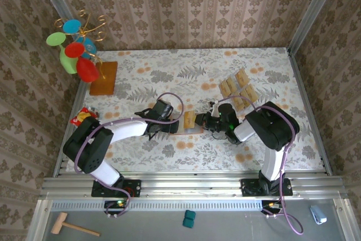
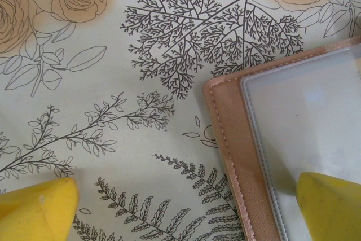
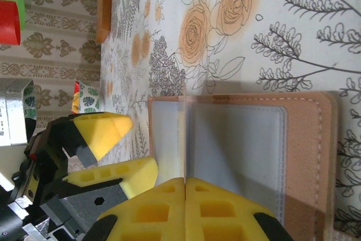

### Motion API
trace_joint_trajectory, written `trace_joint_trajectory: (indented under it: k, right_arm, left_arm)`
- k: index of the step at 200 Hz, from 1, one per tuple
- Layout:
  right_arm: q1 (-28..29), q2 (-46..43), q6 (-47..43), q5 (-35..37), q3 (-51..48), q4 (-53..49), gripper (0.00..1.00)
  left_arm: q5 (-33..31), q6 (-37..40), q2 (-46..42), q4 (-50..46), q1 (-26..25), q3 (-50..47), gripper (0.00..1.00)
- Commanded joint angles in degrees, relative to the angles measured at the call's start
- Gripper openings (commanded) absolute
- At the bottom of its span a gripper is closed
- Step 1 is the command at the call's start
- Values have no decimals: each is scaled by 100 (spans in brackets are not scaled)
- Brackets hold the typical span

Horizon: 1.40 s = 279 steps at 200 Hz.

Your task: Put the credit cards into the card holder

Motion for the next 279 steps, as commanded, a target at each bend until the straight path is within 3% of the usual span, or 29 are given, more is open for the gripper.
trace_joint_trajectory:
  k: [1,279]
  right_arm:
    - [-11,168,4,-108,-106,255,0]
    - [51,656,-251,-368,-274,616,0]
  left_arm:
    - [-133,-35,-72,-304,-28,-147,100]
    - [-135,-56,-109,-295,-27,-181,100]
